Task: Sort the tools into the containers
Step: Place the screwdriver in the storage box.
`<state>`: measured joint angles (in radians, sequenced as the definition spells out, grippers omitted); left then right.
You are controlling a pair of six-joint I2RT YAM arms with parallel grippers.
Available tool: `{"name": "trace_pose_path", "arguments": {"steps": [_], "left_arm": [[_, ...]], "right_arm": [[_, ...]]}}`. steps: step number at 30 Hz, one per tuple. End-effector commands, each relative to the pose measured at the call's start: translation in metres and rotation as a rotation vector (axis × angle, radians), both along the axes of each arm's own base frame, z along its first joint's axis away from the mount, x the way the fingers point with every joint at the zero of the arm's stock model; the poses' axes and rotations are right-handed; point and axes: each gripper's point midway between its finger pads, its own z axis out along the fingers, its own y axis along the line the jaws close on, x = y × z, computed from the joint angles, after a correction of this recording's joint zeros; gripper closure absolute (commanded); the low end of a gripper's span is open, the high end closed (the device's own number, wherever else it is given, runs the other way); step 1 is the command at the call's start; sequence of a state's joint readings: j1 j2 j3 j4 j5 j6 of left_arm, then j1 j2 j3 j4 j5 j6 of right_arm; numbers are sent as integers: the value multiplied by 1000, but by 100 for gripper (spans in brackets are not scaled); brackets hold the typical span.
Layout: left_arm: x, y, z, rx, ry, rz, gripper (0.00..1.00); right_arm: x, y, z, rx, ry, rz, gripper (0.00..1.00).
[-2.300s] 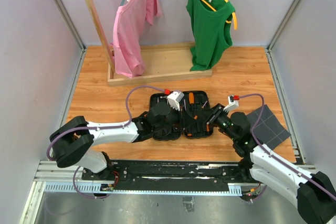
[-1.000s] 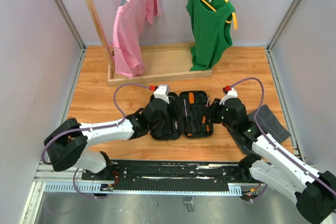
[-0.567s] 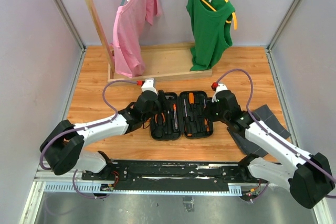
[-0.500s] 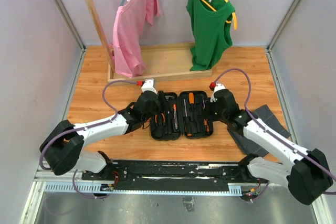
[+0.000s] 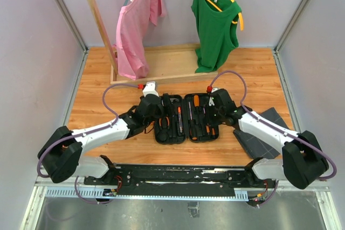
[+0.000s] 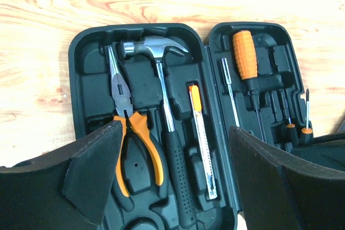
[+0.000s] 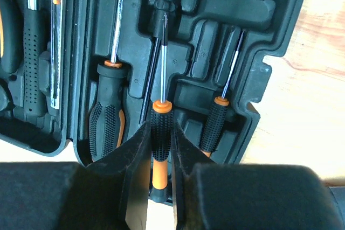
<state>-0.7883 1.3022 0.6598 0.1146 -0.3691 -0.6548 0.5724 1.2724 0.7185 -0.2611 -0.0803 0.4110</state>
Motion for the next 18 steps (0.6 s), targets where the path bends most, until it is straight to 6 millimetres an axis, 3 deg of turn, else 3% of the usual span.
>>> {"name": "trace_pose_path", "arguments": {"steps": [1, 18], "left_arm": [[0, 8, 3, 0, -14, 29, 16], [-8, -2, -12, -45, 36, -5, 16]], "right_arm": [[6, 1, 3, 16, 29, -14, 92], [0, -5, -24, -19, 86, -54, 85]]}}
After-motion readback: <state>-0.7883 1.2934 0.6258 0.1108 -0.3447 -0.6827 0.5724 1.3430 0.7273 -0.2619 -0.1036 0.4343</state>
